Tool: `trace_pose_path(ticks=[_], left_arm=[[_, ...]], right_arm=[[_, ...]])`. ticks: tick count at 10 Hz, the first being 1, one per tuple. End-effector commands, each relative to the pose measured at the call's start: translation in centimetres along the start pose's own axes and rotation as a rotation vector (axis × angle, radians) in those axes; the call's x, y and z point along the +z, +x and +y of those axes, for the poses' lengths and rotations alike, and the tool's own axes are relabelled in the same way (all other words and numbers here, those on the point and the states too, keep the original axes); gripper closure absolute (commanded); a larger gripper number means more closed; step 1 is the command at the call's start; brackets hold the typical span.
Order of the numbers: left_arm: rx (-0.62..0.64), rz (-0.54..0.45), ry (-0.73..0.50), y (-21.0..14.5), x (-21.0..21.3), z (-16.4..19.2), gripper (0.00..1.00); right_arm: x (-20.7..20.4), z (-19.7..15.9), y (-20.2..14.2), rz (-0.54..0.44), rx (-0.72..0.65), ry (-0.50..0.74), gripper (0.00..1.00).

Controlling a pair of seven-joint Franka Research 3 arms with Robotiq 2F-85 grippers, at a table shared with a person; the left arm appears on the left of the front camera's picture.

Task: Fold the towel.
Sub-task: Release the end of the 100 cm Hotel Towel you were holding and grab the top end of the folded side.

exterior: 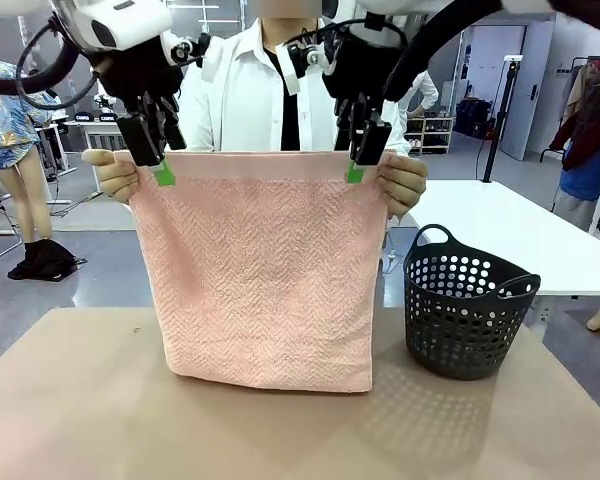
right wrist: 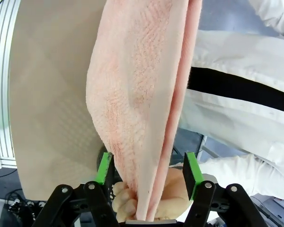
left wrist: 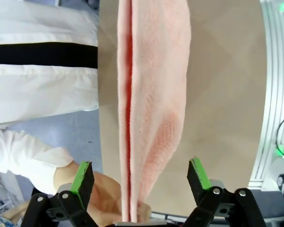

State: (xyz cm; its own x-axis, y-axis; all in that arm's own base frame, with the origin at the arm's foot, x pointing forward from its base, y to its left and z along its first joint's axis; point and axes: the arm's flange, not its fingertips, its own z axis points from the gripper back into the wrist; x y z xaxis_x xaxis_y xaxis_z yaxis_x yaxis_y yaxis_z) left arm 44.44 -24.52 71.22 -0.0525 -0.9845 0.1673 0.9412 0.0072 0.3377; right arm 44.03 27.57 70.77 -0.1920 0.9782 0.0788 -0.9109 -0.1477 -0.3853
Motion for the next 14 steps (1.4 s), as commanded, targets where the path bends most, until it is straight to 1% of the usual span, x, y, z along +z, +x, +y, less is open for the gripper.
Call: trace_pose_path(ticks=[1, 2, 3, 4, 5, 6, 7, 8, 9, 10, 14], left_arm=[[0.002, 0.017, -0.035, -0.2, -0.7, 0.8, 0.00], [0.032, 0.009, -0.043, -0.4, -1.2, 1.0, 0.00], [0.033, 0.015, -0.051, -0.6, -1.6, 0.9, 0.50], [0.027, 0.012, -0.058, -0.6, -1.7, 0.8, 0.59], [0.027, 0.018, -0.065, -0.6, -1.8, 0.7, 1.00], [0.025, 0.017, -0.063, -0.7, -1.7, 0.7, 1.00], [0.025, 0.015, -0.064, -0.8, -1.6, 0.6, 1.00], [0.022, 0.012, -0.069, -0.7, -1.6, 0.5, 0.86], [0.017, 0.013, -0.070, -0.7, -1.6, 0.3, 0.96], [0.016, 0.012, -0.067, -0.7, -1.6, 0.3, 1.00], [0.035, 0.017, -0.048, -0.5, -1.5, -0.2, 1.00]], right_arm=[[-0.9, -0.7, 0.0, 0.014, -0.017, 0.049, 0.27], [-1.6, -0.9, -0.2, 0.019, -0.042, 0.067, 0.27], [-1.9, -0.9, -0.2, 0.028, -0.043, 0.074, 0.29], [-2.2, -1.1, -0.2, 0.036, -0.080, 0.083, 0.70], [-2.4, -1.1, -0.3, 0.025, -0.086, 0.085, 0.89], [-2.4, -1.1, -0.3, 0.026, -0.082, 0.080, 1.00], [-2.4, -1.1, -0.2, 0.027, -0.086, 0.080, 1.00], [-2.4, -1.0, -0.3, 0.028, -0.086, 0.080, 1.00], [-2.5, -0.9, -0.3, 0.030, -0.087, 0.080, 1.00], [-2.5, -0.9, -0.4, 0.032, -0.091, 0.081, 1.00], [-2.5, -0.4, -0.7, 0.028, -0.107, 0.083, 1.00]])
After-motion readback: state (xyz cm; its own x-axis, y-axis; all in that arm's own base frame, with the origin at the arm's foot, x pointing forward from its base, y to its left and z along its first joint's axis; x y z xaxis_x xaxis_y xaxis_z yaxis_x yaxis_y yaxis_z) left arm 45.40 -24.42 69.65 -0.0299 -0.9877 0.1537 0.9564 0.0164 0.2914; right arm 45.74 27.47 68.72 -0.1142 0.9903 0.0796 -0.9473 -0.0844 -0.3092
